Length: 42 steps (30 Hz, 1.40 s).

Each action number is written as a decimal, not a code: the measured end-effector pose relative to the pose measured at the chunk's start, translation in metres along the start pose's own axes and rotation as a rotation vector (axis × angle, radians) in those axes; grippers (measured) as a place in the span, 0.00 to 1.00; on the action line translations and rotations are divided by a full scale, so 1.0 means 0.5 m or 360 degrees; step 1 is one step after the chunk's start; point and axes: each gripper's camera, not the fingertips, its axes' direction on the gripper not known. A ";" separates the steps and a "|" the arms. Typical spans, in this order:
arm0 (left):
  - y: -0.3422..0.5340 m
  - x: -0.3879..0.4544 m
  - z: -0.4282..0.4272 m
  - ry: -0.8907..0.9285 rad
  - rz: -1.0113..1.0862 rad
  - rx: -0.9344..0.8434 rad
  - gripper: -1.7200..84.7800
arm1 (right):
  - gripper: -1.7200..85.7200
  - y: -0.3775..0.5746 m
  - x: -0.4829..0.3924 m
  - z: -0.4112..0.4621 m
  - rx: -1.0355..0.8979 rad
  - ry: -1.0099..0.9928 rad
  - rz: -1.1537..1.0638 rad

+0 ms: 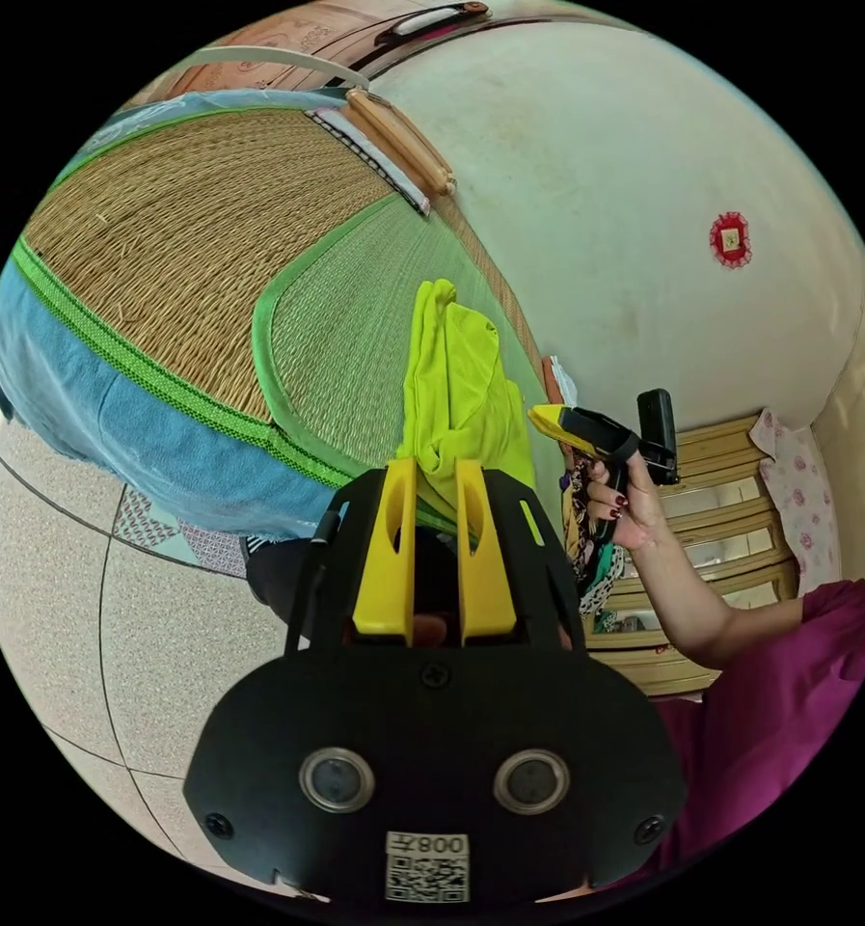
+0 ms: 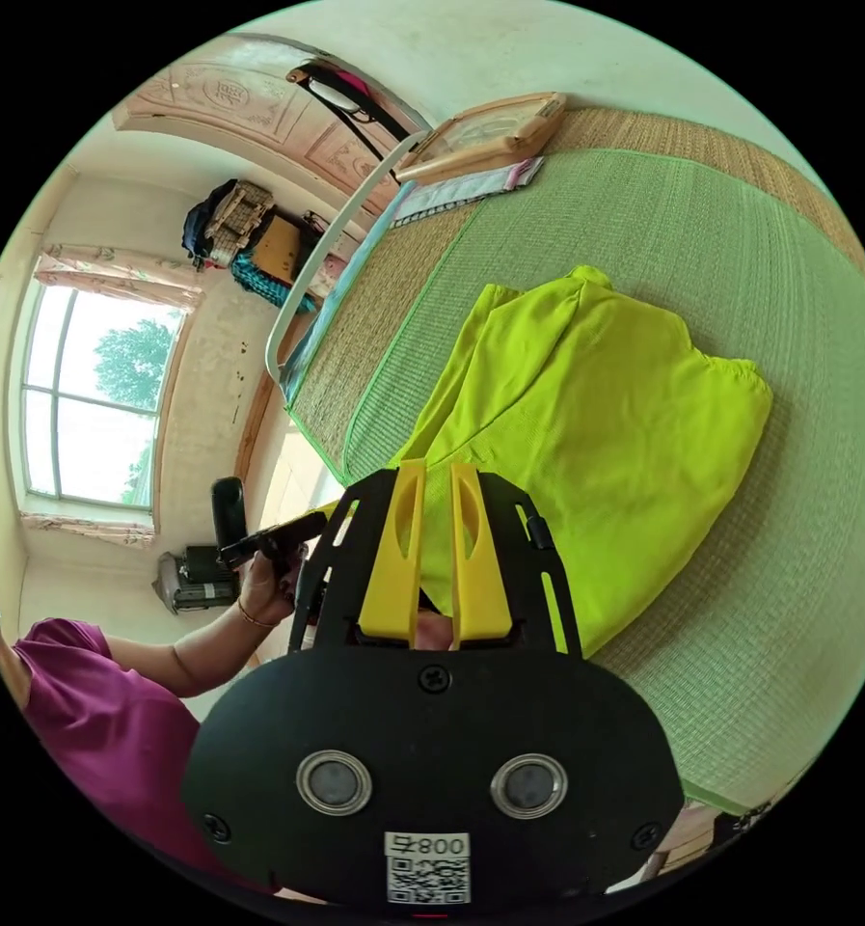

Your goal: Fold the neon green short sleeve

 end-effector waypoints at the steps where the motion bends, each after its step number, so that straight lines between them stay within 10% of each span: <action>1: 0.002 0.004 0.008 -0.0018 0.0012 -0.0016 0.09 | 0.08 0.012 0.000 -0.001 -0.0005 0.0001 0.0008; 42: 0.058 -0.035 0.133 -0.0172 -0.0053 -0.0098 0.03 | 0.02 0.388 -0.190 0.200 -0.0223 0.1022 -0.0219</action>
